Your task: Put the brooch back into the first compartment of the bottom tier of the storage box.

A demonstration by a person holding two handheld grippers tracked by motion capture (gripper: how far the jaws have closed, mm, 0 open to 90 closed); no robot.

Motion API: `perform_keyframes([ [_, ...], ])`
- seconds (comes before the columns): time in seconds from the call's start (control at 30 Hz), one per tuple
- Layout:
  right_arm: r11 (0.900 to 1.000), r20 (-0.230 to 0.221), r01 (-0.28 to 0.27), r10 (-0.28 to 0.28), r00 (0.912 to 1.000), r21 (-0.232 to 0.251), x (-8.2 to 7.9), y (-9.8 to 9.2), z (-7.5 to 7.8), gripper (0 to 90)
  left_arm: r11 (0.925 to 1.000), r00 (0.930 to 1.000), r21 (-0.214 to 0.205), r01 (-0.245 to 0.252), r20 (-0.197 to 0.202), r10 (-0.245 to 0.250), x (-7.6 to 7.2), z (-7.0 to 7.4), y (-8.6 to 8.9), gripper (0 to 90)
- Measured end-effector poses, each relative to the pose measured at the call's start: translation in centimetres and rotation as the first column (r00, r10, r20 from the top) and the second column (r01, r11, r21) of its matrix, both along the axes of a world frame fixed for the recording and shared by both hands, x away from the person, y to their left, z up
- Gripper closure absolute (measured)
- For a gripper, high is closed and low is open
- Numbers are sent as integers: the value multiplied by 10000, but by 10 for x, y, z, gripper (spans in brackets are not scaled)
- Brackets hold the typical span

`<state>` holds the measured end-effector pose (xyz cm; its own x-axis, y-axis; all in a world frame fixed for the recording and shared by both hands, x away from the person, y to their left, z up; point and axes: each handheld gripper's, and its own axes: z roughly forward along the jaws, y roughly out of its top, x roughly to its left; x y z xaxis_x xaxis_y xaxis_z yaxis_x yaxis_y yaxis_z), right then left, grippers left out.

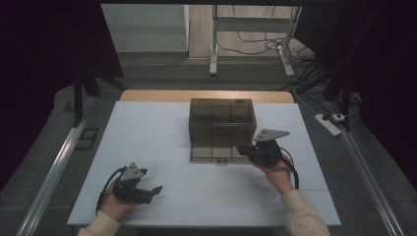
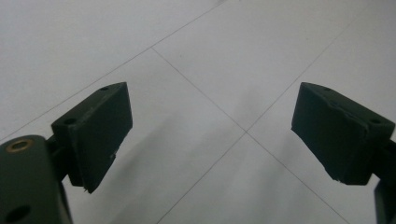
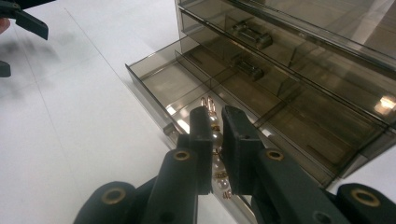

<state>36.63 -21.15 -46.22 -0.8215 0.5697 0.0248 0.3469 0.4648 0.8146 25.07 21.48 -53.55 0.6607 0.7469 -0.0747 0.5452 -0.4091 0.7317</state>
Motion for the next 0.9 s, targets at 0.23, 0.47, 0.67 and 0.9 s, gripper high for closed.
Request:
perform_keyframes([
  [0.23,9998,39,-200,200,9998,-30,3,10,1,817,10000,10000,20,19,-14,-19,0,0,0,121],
  [0.47,9994,-5,-344,344,9994,-24,7,22,0,817,10000,10000,32,17,-26,-17,0,-1,-1,121],
  [0.67,9988,12,-482,481,9988,4,8,29,-1,817,10000,10000,22,5,-1,-5,-1,0,0,121],
  [0.9,9979,23,-647,647,9979,65,9,39,0,817,10000,10000,19,17,-2,-17,-1,0,-1,121],
])
